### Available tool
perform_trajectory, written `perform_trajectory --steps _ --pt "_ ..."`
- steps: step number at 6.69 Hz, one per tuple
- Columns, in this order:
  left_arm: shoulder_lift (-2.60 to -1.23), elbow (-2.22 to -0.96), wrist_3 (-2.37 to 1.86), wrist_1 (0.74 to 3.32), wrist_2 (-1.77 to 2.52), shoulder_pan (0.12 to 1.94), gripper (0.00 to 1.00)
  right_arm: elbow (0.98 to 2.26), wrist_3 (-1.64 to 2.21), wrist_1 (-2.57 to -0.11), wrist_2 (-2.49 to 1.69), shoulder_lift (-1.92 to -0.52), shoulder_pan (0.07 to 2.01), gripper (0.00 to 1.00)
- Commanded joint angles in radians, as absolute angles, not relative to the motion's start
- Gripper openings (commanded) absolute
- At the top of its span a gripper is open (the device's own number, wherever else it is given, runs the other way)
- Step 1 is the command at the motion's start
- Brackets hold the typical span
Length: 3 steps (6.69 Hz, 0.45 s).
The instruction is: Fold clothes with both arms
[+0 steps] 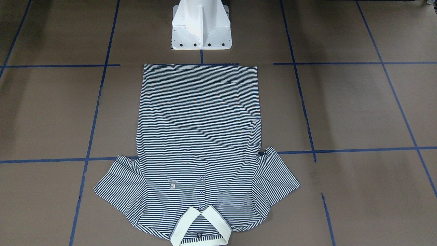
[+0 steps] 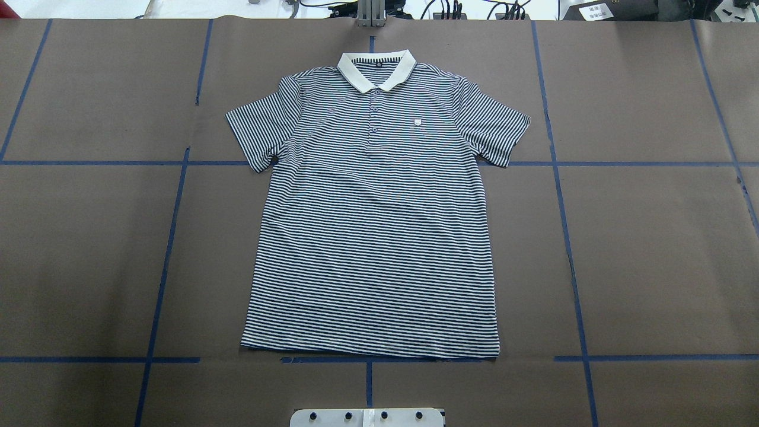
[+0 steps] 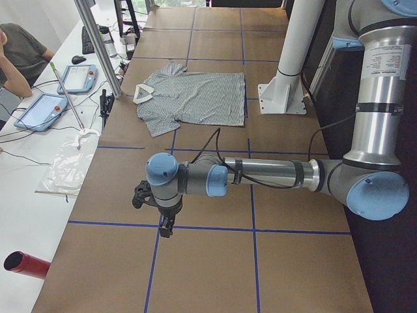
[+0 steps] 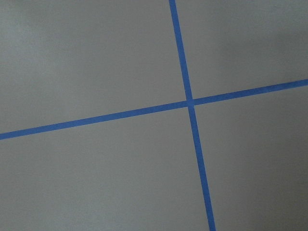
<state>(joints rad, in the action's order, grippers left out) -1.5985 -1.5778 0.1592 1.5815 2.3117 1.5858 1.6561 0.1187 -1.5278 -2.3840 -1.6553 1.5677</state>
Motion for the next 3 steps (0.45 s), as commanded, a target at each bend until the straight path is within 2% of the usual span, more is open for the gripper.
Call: perform_trajectory --steps 1,3 --pt "-1.6 -1.585 0.16 1.583 2.312 1.586 1.0 1.655 0.123 -1.528 -2.384 -1.643 1.568 1.0" --pt "-1.639 -1.603 0.16 1.585 2.281 1.582 1.0 1.664 0.117 -1.526 -2.396 -1.578 1.557 1.0"
